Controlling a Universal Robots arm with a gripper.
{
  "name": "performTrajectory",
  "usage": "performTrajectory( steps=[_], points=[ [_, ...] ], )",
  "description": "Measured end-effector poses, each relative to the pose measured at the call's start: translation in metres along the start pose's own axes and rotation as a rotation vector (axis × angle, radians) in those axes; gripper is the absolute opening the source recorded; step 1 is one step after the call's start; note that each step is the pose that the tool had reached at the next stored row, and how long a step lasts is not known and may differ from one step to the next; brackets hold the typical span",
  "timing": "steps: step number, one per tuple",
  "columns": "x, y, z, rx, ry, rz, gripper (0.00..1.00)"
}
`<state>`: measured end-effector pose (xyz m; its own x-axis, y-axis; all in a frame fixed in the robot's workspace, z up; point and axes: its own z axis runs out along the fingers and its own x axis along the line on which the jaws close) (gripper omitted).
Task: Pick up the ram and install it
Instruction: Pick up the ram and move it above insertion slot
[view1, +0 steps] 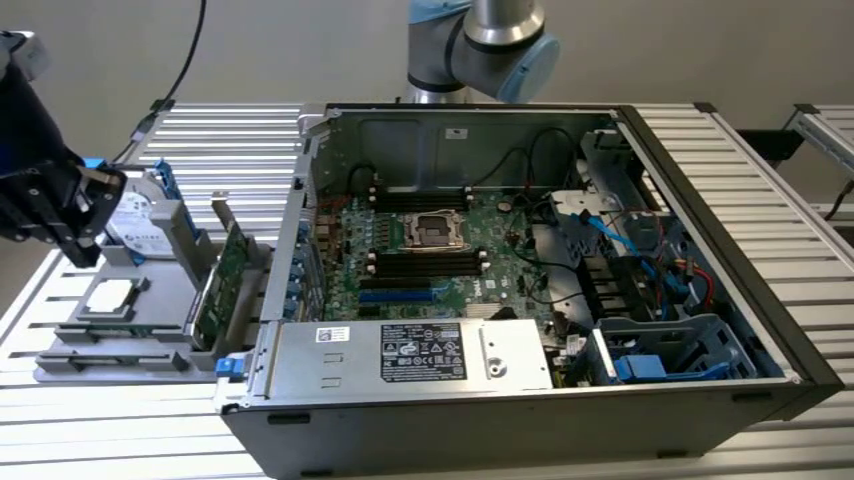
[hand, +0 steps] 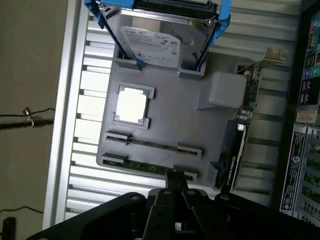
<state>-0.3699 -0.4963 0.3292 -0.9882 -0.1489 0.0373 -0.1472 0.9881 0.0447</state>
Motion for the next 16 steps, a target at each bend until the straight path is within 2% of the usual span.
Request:
performTrajectory(
  steps=[16],
  points=[
    [-0.0004, -0.0004, 0.0100, 0.0109, 0.0131, -0.291, 0.11]
  ],
)
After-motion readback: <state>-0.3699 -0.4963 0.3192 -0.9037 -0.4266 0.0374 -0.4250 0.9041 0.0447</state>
